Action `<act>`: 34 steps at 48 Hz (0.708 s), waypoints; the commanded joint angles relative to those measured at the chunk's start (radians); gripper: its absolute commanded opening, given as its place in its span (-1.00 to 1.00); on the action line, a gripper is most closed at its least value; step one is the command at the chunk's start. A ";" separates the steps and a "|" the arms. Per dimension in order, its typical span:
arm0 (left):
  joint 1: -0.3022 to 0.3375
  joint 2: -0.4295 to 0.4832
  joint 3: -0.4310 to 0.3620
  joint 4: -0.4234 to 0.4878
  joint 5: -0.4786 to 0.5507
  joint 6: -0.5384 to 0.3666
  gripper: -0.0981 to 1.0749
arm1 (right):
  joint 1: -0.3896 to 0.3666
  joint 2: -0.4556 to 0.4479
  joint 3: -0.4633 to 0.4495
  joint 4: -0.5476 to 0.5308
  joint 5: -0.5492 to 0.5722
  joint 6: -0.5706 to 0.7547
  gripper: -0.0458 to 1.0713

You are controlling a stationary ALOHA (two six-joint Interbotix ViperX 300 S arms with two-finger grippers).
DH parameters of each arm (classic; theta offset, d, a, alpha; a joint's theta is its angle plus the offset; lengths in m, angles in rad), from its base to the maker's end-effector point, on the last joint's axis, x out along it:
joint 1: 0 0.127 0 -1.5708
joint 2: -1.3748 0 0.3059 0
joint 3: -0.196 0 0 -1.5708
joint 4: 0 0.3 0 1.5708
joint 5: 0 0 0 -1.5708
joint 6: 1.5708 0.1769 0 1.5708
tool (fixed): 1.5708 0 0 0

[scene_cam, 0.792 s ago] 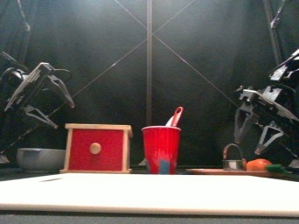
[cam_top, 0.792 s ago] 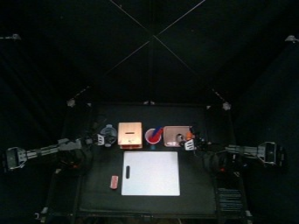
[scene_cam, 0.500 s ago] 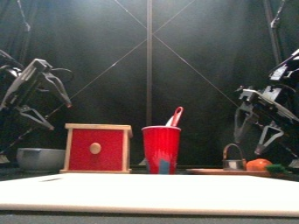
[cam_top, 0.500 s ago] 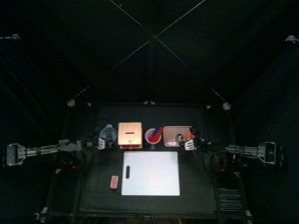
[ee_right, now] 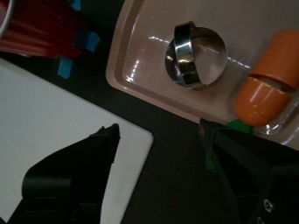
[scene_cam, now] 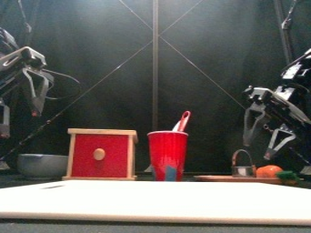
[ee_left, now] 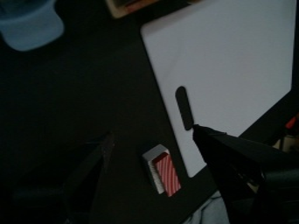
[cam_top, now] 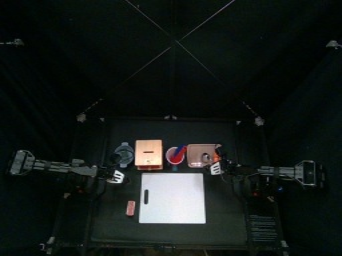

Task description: Put salmon sushi in bowl

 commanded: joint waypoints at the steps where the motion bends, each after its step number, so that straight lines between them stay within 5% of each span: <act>1: -0.040 0.060 -0.035 -0.034 -0.014 -0.012 0.93 | 0.005 -0.006 -0.017 0.000 -0.002 0.000 0.89; 20: -0.189 0.155 -0.130 -0.120 0.040 -0.129 0.93 | 0.021 0.017 -0.028 0.009 -0.002 0.000 0.89; 34: -0.258 0.337 -0.199 -0.098 -0.021 -0.204 0.93 | 0.026 0.038 -0.043 0.003 -0.002 -0.002 0.89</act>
